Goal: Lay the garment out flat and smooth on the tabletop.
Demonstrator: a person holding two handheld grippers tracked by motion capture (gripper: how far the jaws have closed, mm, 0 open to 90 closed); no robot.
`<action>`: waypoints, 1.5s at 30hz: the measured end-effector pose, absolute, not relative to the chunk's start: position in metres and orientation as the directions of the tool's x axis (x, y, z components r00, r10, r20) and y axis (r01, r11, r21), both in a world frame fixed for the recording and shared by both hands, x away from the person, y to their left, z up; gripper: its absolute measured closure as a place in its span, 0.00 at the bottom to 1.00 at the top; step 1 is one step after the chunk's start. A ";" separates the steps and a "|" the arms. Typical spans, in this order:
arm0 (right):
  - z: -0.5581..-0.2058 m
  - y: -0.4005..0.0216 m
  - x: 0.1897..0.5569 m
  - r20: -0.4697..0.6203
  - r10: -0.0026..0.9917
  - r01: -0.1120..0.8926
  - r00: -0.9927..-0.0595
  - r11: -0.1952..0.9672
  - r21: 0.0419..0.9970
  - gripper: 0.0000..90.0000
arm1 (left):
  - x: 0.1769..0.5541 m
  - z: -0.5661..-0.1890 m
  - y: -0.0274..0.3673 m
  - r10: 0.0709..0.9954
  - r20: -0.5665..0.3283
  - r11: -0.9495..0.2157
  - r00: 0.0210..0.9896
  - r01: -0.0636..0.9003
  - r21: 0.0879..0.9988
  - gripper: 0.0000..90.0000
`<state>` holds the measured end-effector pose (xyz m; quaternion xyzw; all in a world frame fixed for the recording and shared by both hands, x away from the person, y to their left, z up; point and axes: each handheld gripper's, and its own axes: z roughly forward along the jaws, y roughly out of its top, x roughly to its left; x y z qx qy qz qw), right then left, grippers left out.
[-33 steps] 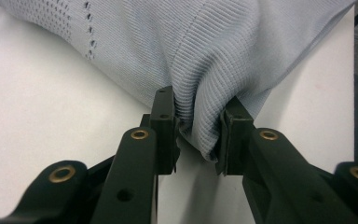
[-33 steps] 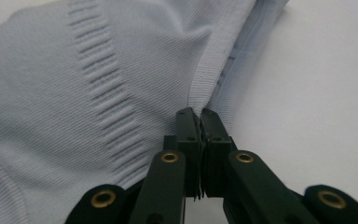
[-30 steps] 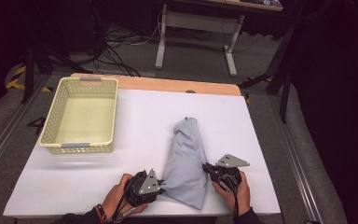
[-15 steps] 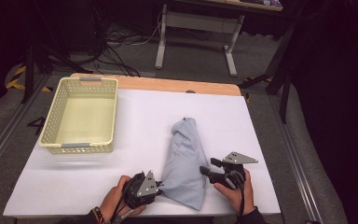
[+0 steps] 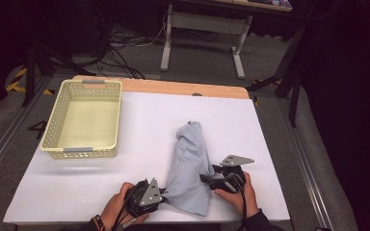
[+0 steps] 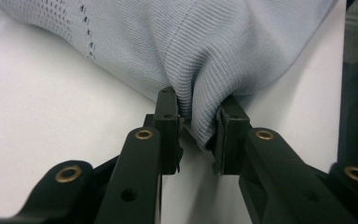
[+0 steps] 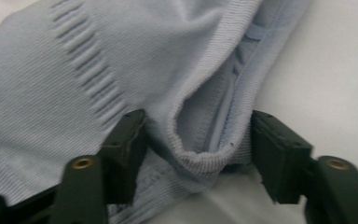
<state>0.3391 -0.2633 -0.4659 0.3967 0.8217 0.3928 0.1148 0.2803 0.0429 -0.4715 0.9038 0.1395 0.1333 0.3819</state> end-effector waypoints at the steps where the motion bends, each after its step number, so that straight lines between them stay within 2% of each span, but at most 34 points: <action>1: -0.465 -0.262 0.340 0.129 0.736 0.563 -0.665 0.380 0.734 0.49 | 0.280 -0.471 0.044 0.349 0.133 -0.671 0.928 0.149 0.726 0.83; 2: -0.465 -0.262 0.341 0.135 0.733 0.566 -0.666 0.380 0.732 0.52 | 0.280 -0.471 0.045 0.351 0.130 -0.669 0.927 0.151 0.728 0.83; 4: -0.464 -0.262 0.343 0.158 0.716 0.568 -0.679 0.377 0.731 0.67 | 0.279 -0.471 0.046 0.353 0.131 -0.673 0.926 0.154 0.723 0.83; 7: -0.462 -0.257 0.346 0.133 0.702 0.539 -0.700 0.397 0.743 0.77 | 0.278 -0.470 0.047 0.354 0.133 -0.675 0.926 0.154 0.722 0.84; 14: -0.458 -0.240 0.365 0.024 0.690 0.469 -0.723 0.466 0.750 0.81 | 0.278 -0.472 0.043 0.358 0.124 -0.661 0.925 0.157 0.734 0.85; 17: -0.458 -0.234 0.373 0.001 0.686 0.453 -0.728 0.480 0.751 0.76 | 0.279 -0.473 0.043 0.365 0.129 -0.658 0.922 0.157 0.736 0.86; 18: -0.456 -0.233 0.373 -0.012 0.689 0.453 -0.725 0.489 0.746 0.66 | 0.280 -0.473 0.044 0.366 0.132 -0.660 0.921 0.157 0.734 0.86; 19: -0.456 -0.233 0.373 -0.012 0.689 0.453 -0.725 0.489 0.746 0.66 | 0.280 -0.473 0.044 0.366 0.132 -0.660 0.921 0.157 0.734 0.87; 21: -0.451 -0.238 0.373 -0.015 0.713 0.468 -0.701 0.476 0.745 0.49 | 0.280 -0.473 0.046 0.367 0.121 -0.655 0.922 0.164 0.738 0.87; 28: -0.410 -0.234 0.373 -0.034 0.689 0.362 -0.724 0.422 0.831 0.53 | 0.277 -0.464 0.054 0.318 0.134 -0.684 0.938 0.130 0.717 0.83; 32: -0.396 -0.222 0.389 -0.040 0.687 0.330 -0.726 0.399 0.856 0.50 | 0.272 -0.452 0.063 0.309 0.111 -0.669 0.945 0.133 0.731 0.77; 36: -0.390 -0.212 0.412 -0.044 0.695 0.312 -0.718 0.377 0.872 0.51 | 0.278 -0.439 0.072 0.359 0.077 -0.598 0.930 0.166 0.784 0.68; 41: -0.397 -0.194 0.453 -0.026 0.695 0.366 -0.719 0.410 0.835 0.49 | 0.302 -0.426 0.063 0.488 0.069 -0.501 0.870 0.215 0.838 0.52; 45: -0.408 -0.180 0.477 -0.035 0.705 0.412 -0.708 0.453 0.790 0.49 | 0.335 -0.419 0.050 0.557 0.047 -0.440 0.829 0.247 0.863 0.48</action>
